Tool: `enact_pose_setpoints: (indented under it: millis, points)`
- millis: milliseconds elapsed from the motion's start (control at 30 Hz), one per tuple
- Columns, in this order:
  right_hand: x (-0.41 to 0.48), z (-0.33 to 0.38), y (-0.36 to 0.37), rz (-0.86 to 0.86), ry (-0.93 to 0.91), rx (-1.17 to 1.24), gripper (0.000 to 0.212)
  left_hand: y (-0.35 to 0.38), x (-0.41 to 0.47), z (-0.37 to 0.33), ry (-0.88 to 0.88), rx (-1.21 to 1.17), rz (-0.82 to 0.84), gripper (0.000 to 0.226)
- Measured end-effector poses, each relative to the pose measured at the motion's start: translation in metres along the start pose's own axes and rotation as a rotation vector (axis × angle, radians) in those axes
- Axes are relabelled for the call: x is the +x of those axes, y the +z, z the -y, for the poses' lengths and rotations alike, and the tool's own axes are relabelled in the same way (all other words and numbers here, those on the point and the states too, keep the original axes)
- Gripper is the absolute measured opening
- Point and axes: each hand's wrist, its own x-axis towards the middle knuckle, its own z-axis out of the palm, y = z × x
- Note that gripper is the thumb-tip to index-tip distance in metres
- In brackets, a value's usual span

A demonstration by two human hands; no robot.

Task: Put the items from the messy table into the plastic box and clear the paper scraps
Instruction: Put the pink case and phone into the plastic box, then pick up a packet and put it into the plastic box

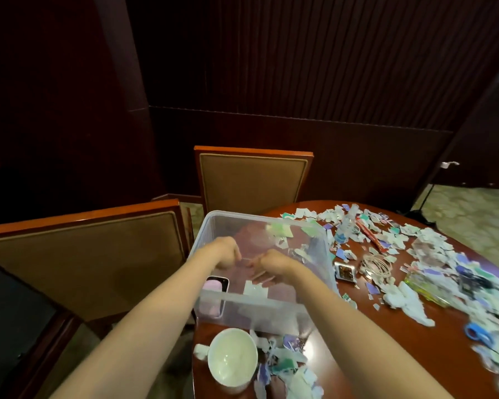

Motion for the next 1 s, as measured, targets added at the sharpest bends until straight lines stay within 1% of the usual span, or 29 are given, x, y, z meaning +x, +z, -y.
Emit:
enact_pose_setpoints:
  millis: [133,233,267,400,467,567,633,767,833,933,1000]
  points:
    - [-0.037,-0.01,-0.013,-0.192,-0.094,0.139,0.018,0.008,-0.021,-0.031,0.111,-0.275,-0.07,0.027]
    - [-0.068,-0.025,-0.024,-0.313,-0.165,0.256,0.03,0.024,-0.039,-0.054,0.158,-0.446,-0.123,0.02]
    - [-0.078,-0.03,-0.027,-0.348,-0.176,0.3,0.03,0.029,-0.044,-0.061,0.172,-0.501,-0.132,0.02]
    - [-0.11,-0.055,-0.042,-0.446,-0.106,0.657,0.026,0.049,-0.063,-0.091,0.236,-0.673,-0.129,0.017]
    - [-0.125,-0.069,-0.047,-0.474,-0.081,0.748,0.02,0.056,-0.073,-0.105,0.264,-0.706,-0.119,0.016]
    - [-0.142,-0.101,-0.049,-0.488,-0.025,0.762,0.027,0.076,-0.085,-0.118,0.276,-0.713,-0.078,0.017]
    - [-0.15,-0.123,-0.045,-0.458,0.035,0.763,0.028,0.096,-0.094,-0.125,0.276,-0.704,-0.033,0.016]
    - [-0.167,-0.162,-0.034,-0.383,0.135,0.67,0.022,0.145,-0.109,-0.132,0.216,-0.671,0.07,0.023]
    - [-0.173,-0.186,-0.026,-0.338,0.131,0.628,0.027,0.17,-0.115,-0.132,0.199,-0.611,0.121,0.018]
    - [-0.179,-0.218,-0.015,-0.257,0.13,0.521,0.028,0.204,-0.126,-0.133,0.182,-0.51,0.223,0.015]
    - [-0.182,-0.236,-0.008,-0.21,0.147,0.398,0.029,0.226,-0.134,-0.133,0.186,-0.345,0.301,0.019]
